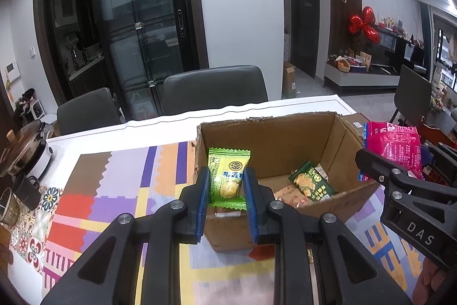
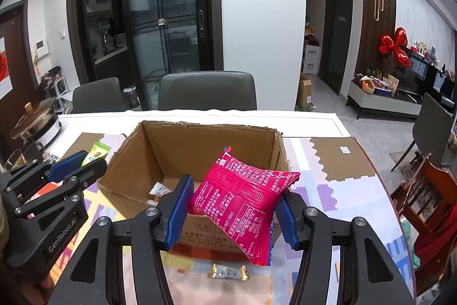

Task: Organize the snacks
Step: 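Lift the green candy packet and pink packet and carry them over the box, then open both tools to drop the packets into the cardboard box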

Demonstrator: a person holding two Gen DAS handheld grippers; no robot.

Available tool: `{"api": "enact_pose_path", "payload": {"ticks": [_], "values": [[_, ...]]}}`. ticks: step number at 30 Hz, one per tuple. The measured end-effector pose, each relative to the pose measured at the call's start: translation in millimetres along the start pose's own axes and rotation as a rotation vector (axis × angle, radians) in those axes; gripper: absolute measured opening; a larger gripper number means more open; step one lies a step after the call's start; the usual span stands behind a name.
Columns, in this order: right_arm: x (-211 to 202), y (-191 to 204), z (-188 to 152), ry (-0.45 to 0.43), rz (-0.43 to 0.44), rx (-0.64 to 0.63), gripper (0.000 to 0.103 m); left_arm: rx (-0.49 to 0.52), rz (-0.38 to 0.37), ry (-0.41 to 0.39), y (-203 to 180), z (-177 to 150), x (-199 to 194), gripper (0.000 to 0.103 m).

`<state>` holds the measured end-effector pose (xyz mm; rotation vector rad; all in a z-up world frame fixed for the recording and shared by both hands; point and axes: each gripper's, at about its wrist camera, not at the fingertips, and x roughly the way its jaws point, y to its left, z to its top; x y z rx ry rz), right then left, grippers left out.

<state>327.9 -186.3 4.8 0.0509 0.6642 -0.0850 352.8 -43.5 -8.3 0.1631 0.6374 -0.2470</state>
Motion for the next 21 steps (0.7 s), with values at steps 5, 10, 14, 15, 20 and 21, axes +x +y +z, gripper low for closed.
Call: {"api": "enact_pose_path", "payload": {"ticks": [5,10,14,15,20,21], "values": [[13,-4,3,0.01,-0.007,0.003,0.056,0.001,-0.004,0.007,-2,5,13,0.024],[24,-5,8,0.019,-0.004,0.0,0.056,-0.001,-0.01,0.016,-2,6,22,0.025],[31,-4,11,0.022,0.002,-0.01,0.057,0.007,-0.017,0.013,-2,8,25,0.025],[32,-3,11,0.024,0.004,-0.012,0.057,0.01,-0.014,0.012,-2,8,25,0.027],[38,-3,11,0.029,-0.003,-0.016,0.073,0.015,0.007,0.004,-2,7,24,0.059],[38,-4,10,0.025,-0.011,-0.016,0.076,0.012,0.014,0.002,-1,7,23,0.061]]}}
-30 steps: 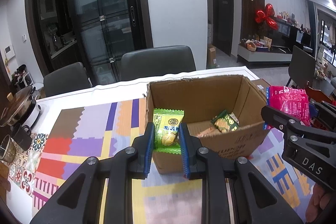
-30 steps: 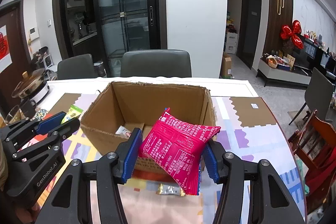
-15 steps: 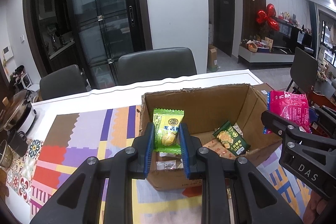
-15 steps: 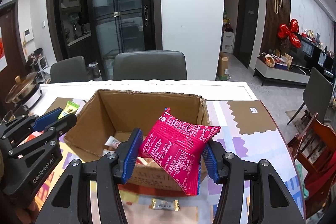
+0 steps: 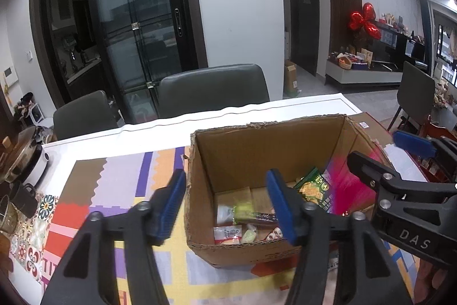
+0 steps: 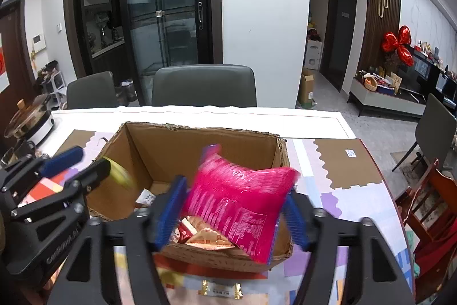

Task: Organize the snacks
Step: 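Open both tools to drop the packets into the cardboard box, then withdraw both open tools from the box back over the table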

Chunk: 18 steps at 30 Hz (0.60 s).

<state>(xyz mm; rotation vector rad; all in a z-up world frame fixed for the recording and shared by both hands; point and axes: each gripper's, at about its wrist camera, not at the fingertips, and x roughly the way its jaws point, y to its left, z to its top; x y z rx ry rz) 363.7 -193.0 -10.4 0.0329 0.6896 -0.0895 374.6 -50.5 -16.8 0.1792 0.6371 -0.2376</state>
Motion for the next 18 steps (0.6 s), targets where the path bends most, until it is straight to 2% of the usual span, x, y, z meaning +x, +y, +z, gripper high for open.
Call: {"api": "enact_pose_path", "payload": {"ticks": [3,5,9,18], "values": [[-2,0,-1,-0.012,-0.022,0.003,0.088,-0.014,0.009,0.003,3,1,0,0.063],[-3,0,-1,-0.018,-0.033,-0.001,0.088,-0.017,0.023,-0.001,4,2,-2,0.067],[-8,0,-2,-0.024,-0.038,0.001,0.088,-0.026,0.043,-0.017,6,1,-9,0.081],[-26,-1,-9,-0.032,-0.038,0.005,0.088,-0.031,0.051,-0.03,7,-4,-29,0.086]]}}
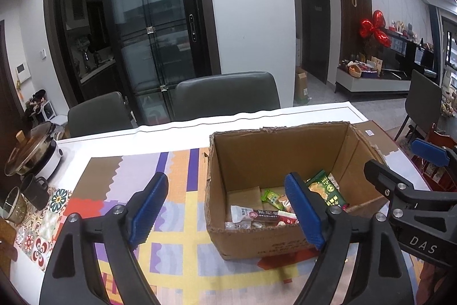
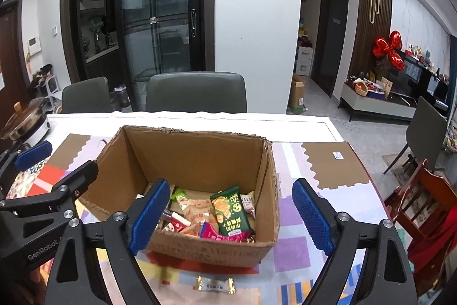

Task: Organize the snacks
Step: 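Withdraw both open tools from the box back over the table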

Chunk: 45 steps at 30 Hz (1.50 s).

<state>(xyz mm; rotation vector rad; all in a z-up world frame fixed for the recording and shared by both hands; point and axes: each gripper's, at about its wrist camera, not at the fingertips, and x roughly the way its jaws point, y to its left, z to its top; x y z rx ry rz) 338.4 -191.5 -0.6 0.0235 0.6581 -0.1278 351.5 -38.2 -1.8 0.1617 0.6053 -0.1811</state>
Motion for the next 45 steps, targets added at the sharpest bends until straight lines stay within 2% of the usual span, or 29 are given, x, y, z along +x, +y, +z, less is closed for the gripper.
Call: {"api": "enact_pose_path", "payload": {"ticks": [5,22,26,45], "values": [[-10,0,-6,-0.004,-0.011,0.007,0.092,-0.004,0.01,-0.009,3,-6,-13,0.089],[-30,8,-32,0.008,-0.007,0.004,0.093,-0.018,0.026,0.004,13,-29,-37,0.09],[-30,8,-40,0.014,0.017,0.014,0.093,-0.016,0.02,0.016,12,-37,-37,0.09],[-4,10,-76,0.062,0.015,0.007,0.093,-0.02,0.015,0.074,9,-66,-13,0.09]]}}
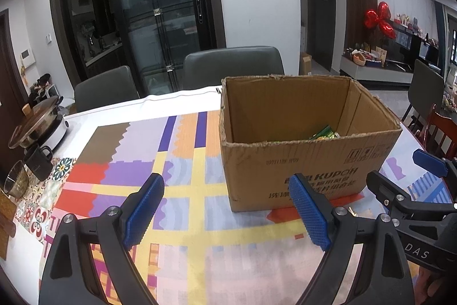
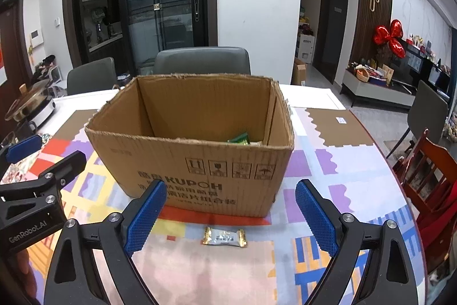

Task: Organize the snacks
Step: 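Withdraw both open tools from the box back over the table, then lower the right tool to the silver wrapped bar and close on it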

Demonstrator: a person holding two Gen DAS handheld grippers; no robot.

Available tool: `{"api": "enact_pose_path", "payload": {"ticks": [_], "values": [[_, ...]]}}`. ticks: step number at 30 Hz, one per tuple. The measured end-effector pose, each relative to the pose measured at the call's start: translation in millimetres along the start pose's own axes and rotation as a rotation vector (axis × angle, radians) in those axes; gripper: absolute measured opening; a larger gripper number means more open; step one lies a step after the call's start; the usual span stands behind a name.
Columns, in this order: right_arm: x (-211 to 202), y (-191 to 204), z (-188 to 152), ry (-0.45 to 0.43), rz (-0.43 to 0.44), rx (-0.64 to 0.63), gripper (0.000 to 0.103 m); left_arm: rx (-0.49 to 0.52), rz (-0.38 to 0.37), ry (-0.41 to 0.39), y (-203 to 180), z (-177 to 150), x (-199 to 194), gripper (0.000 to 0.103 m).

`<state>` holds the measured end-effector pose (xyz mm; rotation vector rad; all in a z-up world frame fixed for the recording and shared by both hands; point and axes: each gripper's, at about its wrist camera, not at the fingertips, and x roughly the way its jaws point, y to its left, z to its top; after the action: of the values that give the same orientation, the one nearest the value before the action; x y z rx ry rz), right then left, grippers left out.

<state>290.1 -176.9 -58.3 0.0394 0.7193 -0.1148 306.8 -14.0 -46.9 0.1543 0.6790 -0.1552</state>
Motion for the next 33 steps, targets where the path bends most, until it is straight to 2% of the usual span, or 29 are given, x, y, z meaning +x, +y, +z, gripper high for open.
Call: {"api": "enact_pose_path", "payload": {"ticks": [23,27,33], "values": [[54,6,-49,0.129,0.003,-0.016,0.092,0.0,-0.015,0.114,-7,-45,53,0.09],[63,8,-57,0.155,0.004,-0.018,0.087,-0.002,-0.019,0.13,-7,-49,61,0.09],[74,7,-65,0.182,0.003,-0.02,0.085,-0.002,-0.019,0.15,-8,-54,70,0.09]]}}
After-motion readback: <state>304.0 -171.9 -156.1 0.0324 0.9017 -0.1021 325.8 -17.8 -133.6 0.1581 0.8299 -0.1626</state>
